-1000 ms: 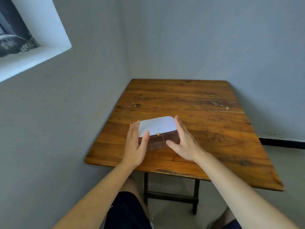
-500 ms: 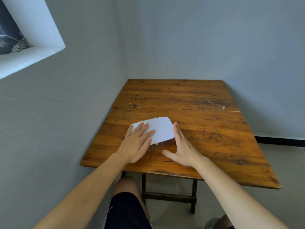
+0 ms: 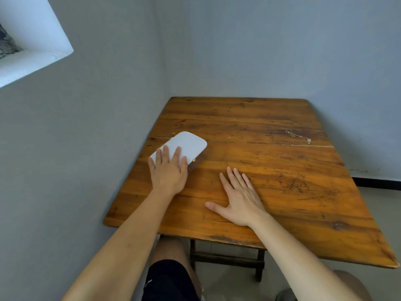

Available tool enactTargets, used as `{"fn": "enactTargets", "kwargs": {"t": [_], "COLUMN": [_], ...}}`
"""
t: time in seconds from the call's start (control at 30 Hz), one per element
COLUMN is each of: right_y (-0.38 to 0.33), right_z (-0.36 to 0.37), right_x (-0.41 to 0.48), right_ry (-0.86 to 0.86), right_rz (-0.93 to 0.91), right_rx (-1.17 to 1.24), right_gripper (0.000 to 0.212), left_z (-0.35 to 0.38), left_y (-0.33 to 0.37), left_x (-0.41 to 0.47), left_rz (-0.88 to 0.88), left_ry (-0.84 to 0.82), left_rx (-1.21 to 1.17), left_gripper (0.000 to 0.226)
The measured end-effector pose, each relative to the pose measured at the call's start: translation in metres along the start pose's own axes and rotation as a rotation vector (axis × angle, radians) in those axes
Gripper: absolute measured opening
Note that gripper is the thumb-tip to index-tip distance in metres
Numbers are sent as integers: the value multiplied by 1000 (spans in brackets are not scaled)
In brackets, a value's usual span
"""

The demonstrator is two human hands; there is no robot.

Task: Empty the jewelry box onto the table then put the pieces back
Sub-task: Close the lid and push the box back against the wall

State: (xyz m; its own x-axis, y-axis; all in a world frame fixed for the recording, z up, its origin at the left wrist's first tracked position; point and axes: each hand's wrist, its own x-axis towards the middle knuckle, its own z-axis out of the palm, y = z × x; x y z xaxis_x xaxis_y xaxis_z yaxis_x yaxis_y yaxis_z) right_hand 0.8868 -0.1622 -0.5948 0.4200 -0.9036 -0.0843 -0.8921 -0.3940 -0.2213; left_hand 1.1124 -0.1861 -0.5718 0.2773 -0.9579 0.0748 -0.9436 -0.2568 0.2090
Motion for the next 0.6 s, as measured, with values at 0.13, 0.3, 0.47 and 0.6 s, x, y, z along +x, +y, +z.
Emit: {"fn": "enactTargets", "kwargs": {"t": [0.13, 0.3, 0.47, 0.6], "right_y": [2, 2, 3, 2], "right_z": [1, 1, 1, 0], "right_x": [1, 1, 1, 1], "right_ry": [-3, -5, 0, 1], "right_rz": [-4, -7, -10, -6], "right_rx": [-25, -31, -33, -20], "right_gripper": [112, 111, 110, 110], "left_z": [-2, -2, -3, -4], "left_y": [-12, -14, -13, -9], "left_x": [29, 54, 74, 86], "left_rz": [-144, -284, -394, -483], "left_ry": [-32, -29, -46, -75], "left_rx": [28, 27, 26, 15], "left_gripper": [61, 63, 64, 65]}}
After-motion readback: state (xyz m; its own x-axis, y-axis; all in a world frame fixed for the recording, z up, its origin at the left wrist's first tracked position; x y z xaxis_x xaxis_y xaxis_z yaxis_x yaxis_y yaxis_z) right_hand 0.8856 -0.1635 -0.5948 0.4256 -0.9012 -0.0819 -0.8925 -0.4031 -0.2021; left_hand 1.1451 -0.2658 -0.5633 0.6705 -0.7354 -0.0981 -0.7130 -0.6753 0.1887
